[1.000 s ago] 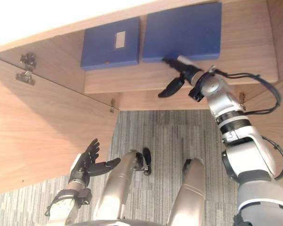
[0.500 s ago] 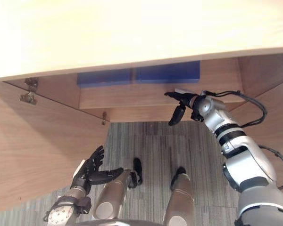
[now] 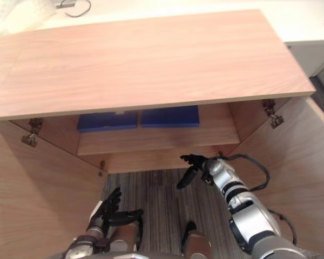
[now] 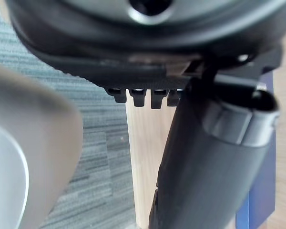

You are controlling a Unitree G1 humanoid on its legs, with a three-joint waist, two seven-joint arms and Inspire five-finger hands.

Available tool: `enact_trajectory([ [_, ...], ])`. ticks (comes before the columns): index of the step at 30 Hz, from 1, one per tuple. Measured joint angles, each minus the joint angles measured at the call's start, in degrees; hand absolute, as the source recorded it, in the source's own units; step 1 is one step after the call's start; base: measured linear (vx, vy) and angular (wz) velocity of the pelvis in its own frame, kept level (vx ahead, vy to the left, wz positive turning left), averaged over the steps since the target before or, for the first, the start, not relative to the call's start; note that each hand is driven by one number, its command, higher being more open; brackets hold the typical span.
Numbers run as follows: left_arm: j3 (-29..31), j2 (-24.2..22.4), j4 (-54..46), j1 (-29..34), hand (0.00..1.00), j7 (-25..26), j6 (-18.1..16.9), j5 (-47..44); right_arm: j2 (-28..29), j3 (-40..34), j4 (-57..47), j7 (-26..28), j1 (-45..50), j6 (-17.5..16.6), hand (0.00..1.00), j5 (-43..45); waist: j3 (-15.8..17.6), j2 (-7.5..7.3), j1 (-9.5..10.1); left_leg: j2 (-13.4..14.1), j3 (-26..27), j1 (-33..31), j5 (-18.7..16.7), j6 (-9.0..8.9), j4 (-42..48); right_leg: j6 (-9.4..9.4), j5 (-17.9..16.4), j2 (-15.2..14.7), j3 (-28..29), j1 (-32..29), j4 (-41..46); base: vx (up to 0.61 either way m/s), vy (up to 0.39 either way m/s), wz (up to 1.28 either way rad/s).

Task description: Walk over to the cabinet, pick up the folder, carry it to the office cabinet, place the folder inside the office cabinet, then close the office cabinet door

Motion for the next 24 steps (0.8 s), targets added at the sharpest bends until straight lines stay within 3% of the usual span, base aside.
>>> enact_trajectory([
  [5, -4.8, -0.2, 3.1, -1.2, 1.00, -1.4, 0.0, 3.4, 7.8, -15.7, 1.3, -7.0, 13.7, -0.2, 1.00, 0.6, -5.0, -1.51, -0.32, 0.4, 4.0, 4.4, -1.6, 0.36, -5.1, 1.21, 4.9, 1.4, 4.9, 1.5, -6.5, -0.08, 0.117, -0.56],
  [7, -5.0, -0.4, 10.9, -4.2, 1.00, -1.1, -1.5, 3.8, 10.8, -22.9, 2.6, -12.0, 18.9, -0.2, 1.00, 6.5, -7.2, -1.34, -1.36, -0.6, 6.1, 5.6, -0.7, 1.07, -7.4, 1.95, 6.4, 0.5, 6.8, 1.7, -8.4, -0.08, 0.123, -0.41],
  [8, -3.2, -1.0, 20.3, -8.7, 1.00, -0.8, -2.2, 4.3, 13.2, -27.1, 2.9, -15.1, 22.4, -0.2, 1.00, 10.1, -8.0, -1.10, -2.55, -1.6, 6.8, 7.1, 0.3, 1.27, -9.4, 2.35, 7.2, -0.2, 7.4, 2.6, -9.6, -0.09, 0.096, -0.21],
  [10, -0.2, -2.1, 31.7, -15.1, 1.00, 3.8, -2.6, 6.8, 16.2, -29.4, 2.9, -19.9, 26.9, -0.4, 1.00, 16.9, -8.2, -0.98, -4.68, -1.9, 8.0, 9.4, 1.1, 1.47, -11.2, 2.42, 8.2, -0.5, 8.2, 4.2, -11.1, -0.08, 0.047, -0.30],
  [11, 0.7, -1.7, 38.1, -18.2, 1.00, 8.9, -2.7, 7.4, 19.1, -30.2, 2.9, -23.4, 30.6, -1.1, 1.00, 22.8, -8.3, -1.19, -5.82, -1.4, 9.5, 10.8, 1.1, 1.40, -11.7, 2.28, 9.2, 0.2, 9.5, 5.2, -12.5, -0.08, 0.010, -0.50],
  [14, -0.1, -1.5, 40.6, -19.7, 1.00, 12.7, -3.1, 8.1, 21.3, -31.0, 1.4, -26.9, 33.0, -4.4, 1.00, 28.4, -8.6, -1.82, -5.99, -0.4, 13.0, 11.5, 1.1, 1.22, -11.8, 1.98, 12.2, 1.3, 12.7, 5.2, -15.7, -0.08, 0.005, -0.69],
  [17, -9.2, -0.7, 38.1, -18.5, 1.00, 13.6, -4.0, 8.0, 22.1, -31.6, 0.3, -28.7, 34.2, -5.3, 1.00, 31.8, -8.3, -2.45, -5.92, 0.3, 17.3, 13.2, 0.6, 0.37, -11.6, 1.58, 14.5, 2.4, 16.3, 5.1, -17.4, -0.10, 0.015, -0.73],
  [18, -12.7, -0.4, 35.1, -17.0, 1.00, 12.3, -4.3, 7.9, 22.5, -31.8, -0.7, -29.1, 34.3, -5.3, 1.00, 32.6, -7.8, -2.53, -6.02, 0.7, 19.9, 14.3, 0.2, 0.15, -11.6, 0.63, 15.2, 3.0, 17.2, 4.7, -17.4, -0.08, 0.000, -1.15],
  [19, -14.6, -0.5, 31.5, -15.1, 1.00, 11.0, -4.5, 7.3, 23.0, -32.2, -1.9, -29.6, 34.2, -5.2, 1.00, 32.7, -7.5, -2.63, -5.85, 1.7, 23.0, 15.2, 0.4, 0.46, -11.6, -4.45, 13.7, 2.8, 13.7, 3.8, -17.3, -0.08, -0.001, -1.26],
  [20, -15.0, -0.7, 30.2, -14.4, 1.00, 10.2, -4.7, 6.8, 23.0, -32.5, -2.2, -29.8, 34.1, -5.2, 1.00, 32.7, -7.2, -2.24, -5.80, 2.2, 24.6, 16.0, 0.4, 0.53, -12.0, -7.74, 12.1, 2.0, 8.6, 3.2, -16.7, -0.08, 0.044, -1.47],
  [21, -15.3, -1.7, 28.6, -13.3, 1.00, 8.9, -5.4, 6.0, 23.3, -32.6, -2.5, -30.1, 33.5, -5.2, 1.00, 32.7, -6.4, -1.28, -5.41, 3.5, 28.3, 18.1, 1.2, 1.43, -13.6, -8.26, 10.0, -0.8, -1.4, 2.5, -13.6, -0.06, 0.039, -1.47],
  [22, -15.4, -1.7, 28.3, -13.1, 1.00, 7.9, -5.5, 5.7, 23.5, -32.4, -3.1, -30.7, 33.0, -5.4, 1.00, 32.5, -6.0, -2.07, -5.63, 3.7, 31.4, 19.4, 1.2, 1.20, -13.6, -8.20, 8.0, -5.0, -8.3, -0.4, -4.9, -0.05, 0.020, -1.34],
  [24, -14.9, -1.4, 29.0, -12.7, 1.00, 7.4, -4.9, 5.2, 23.5, -32.6, -4.2, -31.1, 34.1, -5.3, 1.00, 32.5, -6.1, -2.83, -6.20, 4.3, 33.8, 22.7, 0.9, 0.16, -13.5, -7.46, 5.1, -9.5, -12.8, 0.9, 5.6, 0.04, -0.120, -0.75],
])
